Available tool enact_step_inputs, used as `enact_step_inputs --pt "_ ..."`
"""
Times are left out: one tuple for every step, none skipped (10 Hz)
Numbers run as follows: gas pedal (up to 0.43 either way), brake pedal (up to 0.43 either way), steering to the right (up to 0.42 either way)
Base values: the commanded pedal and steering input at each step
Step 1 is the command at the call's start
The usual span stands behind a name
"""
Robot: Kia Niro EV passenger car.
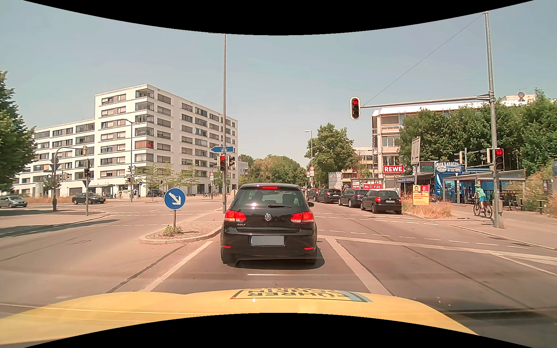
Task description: Follow the waypoints while adhering to traffic rules and regulations
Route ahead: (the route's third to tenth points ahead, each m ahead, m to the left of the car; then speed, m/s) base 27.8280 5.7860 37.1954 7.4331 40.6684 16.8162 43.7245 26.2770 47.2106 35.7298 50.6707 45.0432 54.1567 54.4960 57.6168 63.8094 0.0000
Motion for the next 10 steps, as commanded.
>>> enact_step_inputs --pt "0.0 0.201 -0.003" --pt "0.0 0.201 -0.003" --pt "0.0 0.201 -0.003" --pt "0.0 0.201 -0.003" --pt "0.0 0.201 -0.003" --pt "0.0 0.201 -0.003" --pt "0.0 0.201 -0.003" --pt "0.0 0.201 -0.003" --pt "0.0 0.201 -0.003" --pt "0.0 0.201 -0.003"
